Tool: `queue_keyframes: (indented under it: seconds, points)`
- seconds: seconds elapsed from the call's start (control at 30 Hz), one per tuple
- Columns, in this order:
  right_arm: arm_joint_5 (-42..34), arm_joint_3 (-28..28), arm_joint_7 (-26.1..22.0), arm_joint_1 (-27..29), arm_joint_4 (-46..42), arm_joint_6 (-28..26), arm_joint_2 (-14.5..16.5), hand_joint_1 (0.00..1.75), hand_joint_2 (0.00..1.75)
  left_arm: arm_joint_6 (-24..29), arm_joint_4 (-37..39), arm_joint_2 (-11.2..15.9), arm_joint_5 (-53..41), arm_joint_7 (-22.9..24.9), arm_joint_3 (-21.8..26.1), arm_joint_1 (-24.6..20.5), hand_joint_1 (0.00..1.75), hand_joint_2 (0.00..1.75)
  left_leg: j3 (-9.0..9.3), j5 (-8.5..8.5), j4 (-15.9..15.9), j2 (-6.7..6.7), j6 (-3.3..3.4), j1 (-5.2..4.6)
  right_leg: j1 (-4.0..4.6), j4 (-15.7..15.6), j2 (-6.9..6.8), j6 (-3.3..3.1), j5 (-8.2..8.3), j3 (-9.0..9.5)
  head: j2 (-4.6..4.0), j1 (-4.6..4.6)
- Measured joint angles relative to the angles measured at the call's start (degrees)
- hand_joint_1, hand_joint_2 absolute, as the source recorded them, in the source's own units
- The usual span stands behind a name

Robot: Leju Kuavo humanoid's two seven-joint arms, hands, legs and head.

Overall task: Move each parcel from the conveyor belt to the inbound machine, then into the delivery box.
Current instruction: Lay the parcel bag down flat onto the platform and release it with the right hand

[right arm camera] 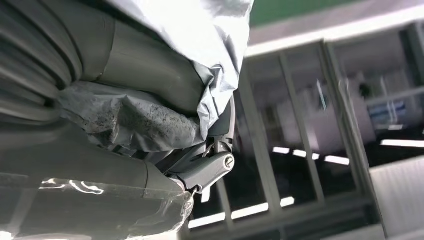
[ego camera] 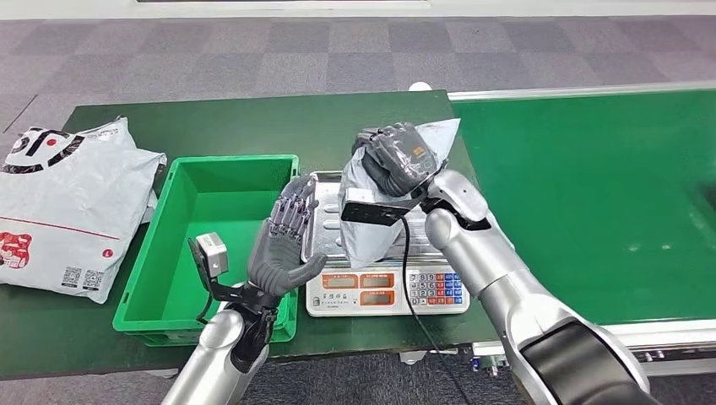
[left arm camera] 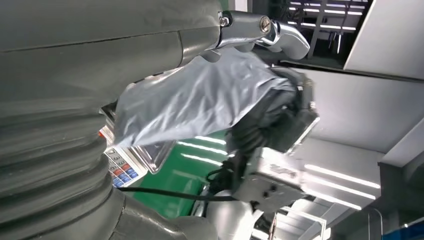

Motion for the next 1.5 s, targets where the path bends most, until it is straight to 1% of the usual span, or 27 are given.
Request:
queue_keyframes:
  seconds: [0.07, 0.13, 0.2, 0.23, 0.27, 0.3, 0.33, 0.43, 0.5, 0.6, 0.63, 0.7, 0.77, 0.97, 1.03, 1.1, 1.13, 1.23, 1.27, 1.4, 1.5]
  points:
    - [-1.97, 1.29, 0.9, -0.45, 2.94, 3.15, 0.16, 1.75, 1.75, 0.1, -0.1, 0.19, -0.07, 0.05, 0.0, 0.34, 0.0, 1.75, 0.01, 0.0, 0.01, -0.02, 0.0, 0.0, -0.01, -0.02, -0.01, 0.0, 0.0, 0.02, -0.01, 0.01]
    - [-5.09, 1.94, 1.32, -0.47, 5.75, 9.23, 0.16, 1.75, 1.75, 0.08, -0.32, 0.37, -0.38, 0.15, 0.0, 0.66, 0.0, 1.75, 0.04, 0.0, 0.01, -0.03, 0.0, 0.0, -0.01, -0.05, -0.02, 0.0, 0.0, 0.05, -0.01, 0.01]
    - [-9.45, 2.06, -0.9, 0.38, 8.7, 15.18, 0.1, 1.75, 1.75, 0.03, -0.74, 0.59, -0.88, 0.24, 0.0, 1.17, 0.0, 1.75, 0.12, -0.03, 0.01, -0.02, 0.0, -0.01, -0.01, -0.08, 0.0, 0.01, -0.01, 0.12, 0.01, 0.01]
    - [-11.28, 2.04, -2.53, 1.05, 10.08, 17.19, 0.03, 1.75, 1.75, 0.01, -0.96, 0.72, -1.1, 0.3, 0.0, 1.48, 0.0, 1.75, 0.19, -0.07, 0.02, 0.02, -0.01, -0.01, -0.01, -0.09, 0.03, 0.0, -0.02, 0.17, 0.01, 0.02]
    - [-12.3, 2.03, -3.64, 1.69, 11.12, 18.07, -0.03, 1.75, 1.75, 0.05, -1.16, 0.84, -1.34, 0.35, 0.0, 1.78, 0.0, 1.75, 0.29, -0.13, 0.01, 0.08, -0.04, -0.01, -0.01, -0.09, 0.09, -0.02, -0.04, 0.24, 0.0, 0.01]
    - [-12.38, 2.07, -4.01, 2.32, 11.83, 17.74, -0.11, 1.75, 1.75, 0.26, -1.34, 0.96, -1.61, 0.46, 0.0, 2.06, 0.0, 1.75, 0.43, -0.21, 0.01, 0.16, -0.07, -0.01, -0.01, -0.1, 0.16, -0.05, -0.07, 0.33, 0.0, 0.01]
    - [-11.9, 2.12, -3.28, 2.97, 12.24, 16.47, -0.21, 1.75, 1.75, 0.64, -1.61, 1.05, -1.94, 0.66, 0.01, 2.37, 0.0, 1.75, 0.6, -0.3, 0.01, 0.23, -0.1, 0.0, 0.0, -0.11, 0.22, -0.09, -0.13, 0.47, -0.01, 0.01]
    - [-10.55, 2.1, 1.98, 5.37, 11.91, 11.18, -0.69, 1.75, 1.75, 2.16, -3.05, 1.3, -3.11, 1.45, 0.21, 3.89, 0.0, 1.75, 1.18, -0.55, 0.0, 0.34, -0.15, 0.02, 0.02, -0.14, 0.28, -0.2, -0.38, 0.98, 0.0, 0.0]
    - [-10.37, 1.86, 4.69, 6.97, 10.57, 9.56, -1.21, 1.72, 1.75, 2.56, -4.2, 1.44, -3.75, 1.9, 0.47, 5.05, 0.0, 1.75, 1.46, -0.69, -0.01, 0.38, -0.18, 0.06, 0.05, -0.14, 0.29, -0.25, -0.56, 1.21, 0.01, -0.01]
    - [-9.93, 1.44, 6.54, 8.66, 8.62, 8.79, -1.95, 0.41, 1.75, 2.71, -5.49, 1.51, -4.24, 2.31, 0.92, 6.13, 0.0, 1.75, 1.71, -0.8, -0.02, 0.41, -0.19, 0.13, 0.1, -0.15, 0.29, -0.28, -0.69, 1.45, 0.0, -0.01]
    - [-9.54, 1.23, 7.32, 9.18, 8.0, 8.49, -2.16, 0.0, 1.75, 2.73, -5.82, 1.51, -4.42, 2.46, 1.09, 6.37, 0.0, 1.75, 1.76, -0.81, -0.02, 0.41, -0.2, 0.14, 0.1, -0.15, 0.29, -0.28, -0.7, 1.5, -0.01, -0.01]
    - [-8.68, 0.39, 9.45, 10.51, 6.43, 7.71, -2.54, 0.0, 1.75, 2.74, -6.41, 1.49, -4.97, 2.86, 1.39, 6.78, 0.0, 1.75, 1.84, -0.81, -0.02, 0.4, -0.19, 0.14, 0.1, -0.15, 0.29, -0.28, -0.7, 1.58, -0.01, 0.0]
    - [-8.92, -1.19, 10.57, 12.41, 4.1, 7.32, -2.87, 0.0, 1.75, 2.64, -6.91, 1.4, -5.62, 3.3, 1.55, 7.17, 0.0, 1.75, 1.91, -0.83, -0.02, 0.38, -0.17, 0.14, 0.1, -0.16, 0.26, -0.24, -0.73, 1.67, -0.01, 0.01]
    - [-12.48, -8.8, 10.69, 19.52, -5.61, 10.14, -3.11, 0.0, 1.75, 2.47, -7.17, 0.94, -6.97, 3.65, 1.6, 7.62, 0.0, 1.75, 1.91, -0.86, -0.02, 0.34, -0.17, 0.13, 0.09, -0.16, 0.25, -0.2, -0.74, 1.76, 0.0, 0.01]
    - [-13.13, -10.83, 10.07, 21.22, -8.17, 10.25, -3.1, 0.0, 1.75, 2.47, -7.17, 0.84, -7.2, 3.66, 1.6, 7.64, 0.0, 1.75, 1.89, -0.87, -0.01, 0.35, -0.17, 0.13, 0.09, -0.16, 0.25, -0.2, -0.74, 1.76, 0.0, 0.01]
    - [-14.75, -12.62, 7.79, 23.02, -10.6, 9.32, -3.06, 0.0, 1.75, 2.47, -7.18, 0.75, -7.56, 3.69, 1.6, 7.69, 0.0, 1.75, 1.85, -0.87, -0.01, 0.34, -0.18, 0.13, 0.09, -0.15, 0.25, -0.2, -0.74, 1.73, 0.01, 0.01]
    - [-16.72, -13.61, 5.48, 24.14, -12.04, 8.54, -2.93, 0.0, 1.75, 2.47, -7.19, 0.68, -7.83, 3.76, 1.6, 7.75, 0.0, 1.75, 1.8, -0.87, -0.01, 0.32, -0.18, 0.13, 0.09, -0.15, 0.23, -0.2, -0.74, 1.7, 0.0, 0.01]
    - [-25.87, -17.43, -3.4, 28.36, -18.05, 6.54, -2.06, 0.0, 1.75, 2.54, -7.19, 0.47, -8.34, 4.01, 1.6, 8.05, 0.0, 1.75, 1.48, -0.83, -0.01, 0.24, -0.2, 0.13, 0.09, -0.11, 0.16, -0.22, -0.7, 1.42, 0.0, 0.0]
    - [-28.01, -18.61, -5.14, 29.56, -20.19, 6.25, -1.73, 0.0, 1.75, 2.57, -7.19, 0.42, -8.38, 4.03, 1.6, 8.13, 0.0, 1.75, 1.39, -0.82, -0.01, 0.24, -0.21, 0.13, 0.09, -0.1, 0.16, -0.23, -0.68, 1.31, 0.0, -0.01]
    - [-30.23, -21.41, -6.69, 32.11, -25.93, 5.8, -1.02, 0.0, 1.75, 2.62, -7.19, 0.22, -8.44, 4.07, 1.6, 8.2, 0.0, 1.75, 1.25, -0.81, -0.01, 0.28, -0.24, 0.13, 0.09, -0.09, 0.23, -0.25, -0.66, 1.12, -0.01, 0.0]
    - [-32.61, -23.05, -9.96, 33.46, -29.32, 3.35, -0.28, 0.0, 1.75, 2.61, -7.18, 0.14, -8.5, 4.2, 1.6, 8.19, 0.0, 1.75, 1.13, -0.81, -0.01, 0.27, -0.24, 0.12, 0.09, -0.09, 0.23, -0.24, -0.67, 1.0, 0.01, 0.01]
